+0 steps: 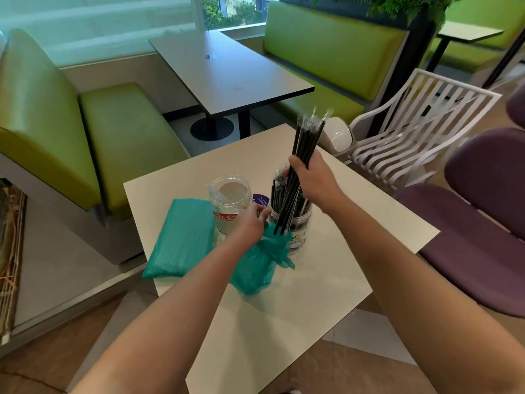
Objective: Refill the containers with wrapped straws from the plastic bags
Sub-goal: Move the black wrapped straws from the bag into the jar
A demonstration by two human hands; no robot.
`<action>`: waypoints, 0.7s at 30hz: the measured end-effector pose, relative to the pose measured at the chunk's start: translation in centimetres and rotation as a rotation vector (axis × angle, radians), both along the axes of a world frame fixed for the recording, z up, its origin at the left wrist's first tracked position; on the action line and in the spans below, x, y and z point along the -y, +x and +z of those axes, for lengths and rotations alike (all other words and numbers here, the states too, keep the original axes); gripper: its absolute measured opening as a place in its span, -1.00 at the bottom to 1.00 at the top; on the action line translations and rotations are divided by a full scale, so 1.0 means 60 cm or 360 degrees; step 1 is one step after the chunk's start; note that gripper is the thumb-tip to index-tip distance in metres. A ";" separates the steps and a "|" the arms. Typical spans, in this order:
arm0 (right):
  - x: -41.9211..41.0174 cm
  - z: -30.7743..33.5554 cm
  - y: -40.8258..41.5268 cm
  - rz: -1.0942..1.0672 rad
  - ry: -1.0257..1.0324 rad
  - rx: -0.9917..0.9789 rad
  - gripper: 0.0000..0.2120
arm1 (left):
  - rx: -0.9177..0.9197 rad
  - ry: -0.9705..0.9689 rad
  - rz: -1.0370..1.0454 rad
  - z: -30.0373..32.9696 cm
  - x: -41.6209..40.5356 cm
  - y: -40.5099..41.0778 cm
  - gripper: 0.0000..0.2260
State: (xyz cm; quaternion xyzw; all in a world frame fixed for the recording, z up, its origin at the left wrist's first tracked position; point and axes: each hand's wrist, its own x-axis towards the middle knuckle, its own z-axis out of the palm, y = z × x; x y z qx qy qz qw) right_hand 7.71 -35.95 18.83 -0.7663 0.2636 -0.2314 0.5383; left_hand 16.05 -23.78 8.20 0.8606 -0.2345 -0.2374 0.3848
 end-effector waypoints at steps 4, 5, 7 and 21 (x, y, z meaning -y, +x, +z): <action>0.016 0.028 -0.003 -0.0049 -0.0094 0.0149 -0.81 | 0.0089 0.0205 -0.0022 -0.002 0.017 0.000 -0.75; 0.018 0.029 -0.004 -0.0040 -0.0117 0.0172 -0.82 | 0.0124 0.0245 -0.0024 -0.003 0.023 0.001 -0.69; 0.018 0.029 -0.010 0.0017 -0.0138 0.0192 -0.81 | 0.0140 0.0258 -0.0031 -0.003 0.035 0.002 -0.55; 0.045 -0.015 -0.014 0.0109 -0.0345 -0.0026 -0.68 | -0.0047 0.0313 -0.0109 -0.008 0.070 0.018 -0.35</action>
